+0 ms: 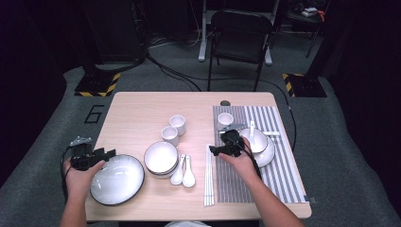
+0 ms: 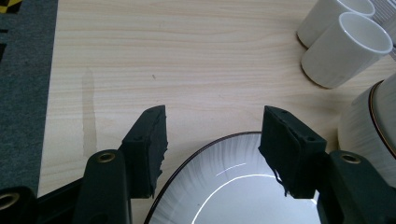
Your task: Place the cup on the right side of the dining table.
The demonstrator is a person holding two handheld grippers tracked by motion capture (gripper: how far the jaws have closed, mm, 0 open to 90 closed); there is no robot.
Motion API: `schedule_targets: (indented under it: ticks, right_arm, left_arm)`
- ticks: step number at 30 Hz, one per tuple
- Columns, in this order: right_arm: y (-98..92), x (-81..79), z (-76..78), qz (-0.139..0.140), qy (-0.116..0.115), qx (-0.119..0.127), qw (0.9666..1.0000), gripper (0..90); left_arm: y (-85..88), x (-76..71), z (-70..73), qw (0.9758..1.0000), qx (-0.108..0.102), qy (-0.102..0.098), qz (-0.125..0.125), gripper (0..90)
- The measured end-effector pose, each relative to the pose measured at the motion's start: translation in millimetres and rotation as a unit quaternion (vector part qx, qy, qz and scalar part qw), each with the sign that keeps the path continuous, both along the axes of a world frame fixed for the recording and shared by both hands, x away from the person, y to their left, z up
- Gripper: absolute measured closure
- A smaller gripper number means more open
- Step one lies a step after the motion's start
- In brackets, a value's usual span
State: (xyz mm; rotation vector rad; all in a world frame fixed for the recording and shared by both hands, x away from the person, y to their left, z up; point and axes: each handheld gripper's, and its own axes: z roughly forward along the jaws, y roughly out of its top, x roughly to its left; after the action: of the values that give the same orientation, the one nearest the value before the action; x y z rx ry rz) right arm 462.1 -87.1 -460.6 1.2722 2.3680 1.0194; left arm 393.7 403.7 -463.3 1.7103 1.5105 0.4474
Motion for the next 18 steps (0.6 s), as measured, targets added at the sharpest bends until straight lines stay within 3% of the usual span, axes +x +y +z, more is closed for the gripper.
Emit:
schedule_targets:
  ticks: [6,11,18]
  right_arm:
    - [0.2,-1.7,-8.5,0.008,-0.007,-0.015,0.9998,28.5]
    - [2.1,-4.7,-12.1,0.013,0.002,-0.016,0.9998,28.5]
    - [3.5,-6.9,-14.4,0.022,-0.003,-0.018,0.9996,28.5]
  left_arm:
    - [-0.4,0.1,0.2,1.0,-0.001,0.004,-0.003,41.4]
    - [-0.1,0.3,0.0,1.0,0.002,0.005,-0.005,41.4]
    - [-0.7,0.1,-0.1,1.0,-0.004,0.007,-0.001,41.4]
